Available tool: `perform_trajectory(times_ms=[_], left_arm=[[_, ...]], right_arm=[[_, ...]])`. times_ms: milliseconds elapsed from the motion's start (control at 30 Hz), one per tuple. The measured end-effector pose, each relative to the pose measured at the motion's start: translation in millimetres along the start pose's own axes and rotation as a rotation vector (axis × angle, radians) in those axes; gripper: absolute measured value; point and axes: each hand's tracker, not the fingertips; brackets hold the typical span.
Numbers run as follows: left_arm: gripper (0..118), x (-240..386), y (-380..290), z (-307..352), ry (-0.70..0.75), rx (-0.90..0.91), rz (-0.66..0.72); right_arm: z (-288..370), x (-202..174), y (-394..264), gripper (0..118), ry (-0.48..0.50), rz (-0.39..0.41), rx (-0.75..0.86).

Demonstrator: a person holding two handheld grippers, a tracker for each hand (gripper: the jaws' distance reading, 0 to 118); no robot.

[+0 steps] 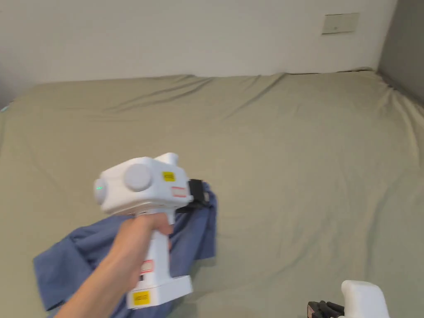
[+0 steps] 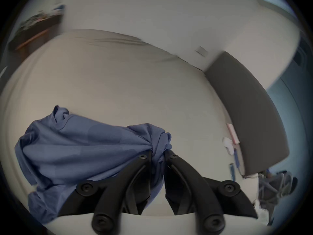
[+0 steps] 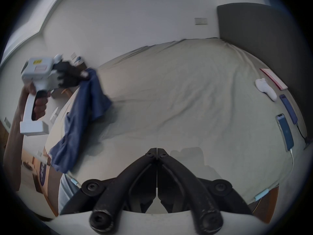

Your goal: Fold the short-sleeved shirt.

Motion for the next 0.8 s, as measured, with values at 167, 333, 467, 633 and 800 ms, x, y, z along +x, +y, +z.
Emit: perform_trajectory(times_ms=[167, 333, 467, 633, 800], left_arm=[[12, 119.1, -8.1, -144.1, -0.188, -0.203, -0.062], [12, 168.5, -43.5, -235.2, -0.105, -0.274, -0.122], [115, 155.1, -65.0, -247.5, 0.023, -0.387, -0.217], [101, 89.8, -65.9, -140.1, 0.006, -0.269, -0.228], [97, -16.1, -86.5, 9.1, 0.109, -0.169, -0.155]], right_arm=[[10.0, 45.9, 1.3, 0, -0.097, -0.064, 0.014], [9.5, 80.0, -0.3, 0, -0.168, -0.133, -0.004], [3.8, 93.7, -5.0, 0, -0.184, -0.157, -0.020], [-8.0, 87.0, -10.0, 0, -0.150, -0.157, -0.042], [-13.9, 56.2, -9.3, 0, -0.082, -0.128, -0.044]])
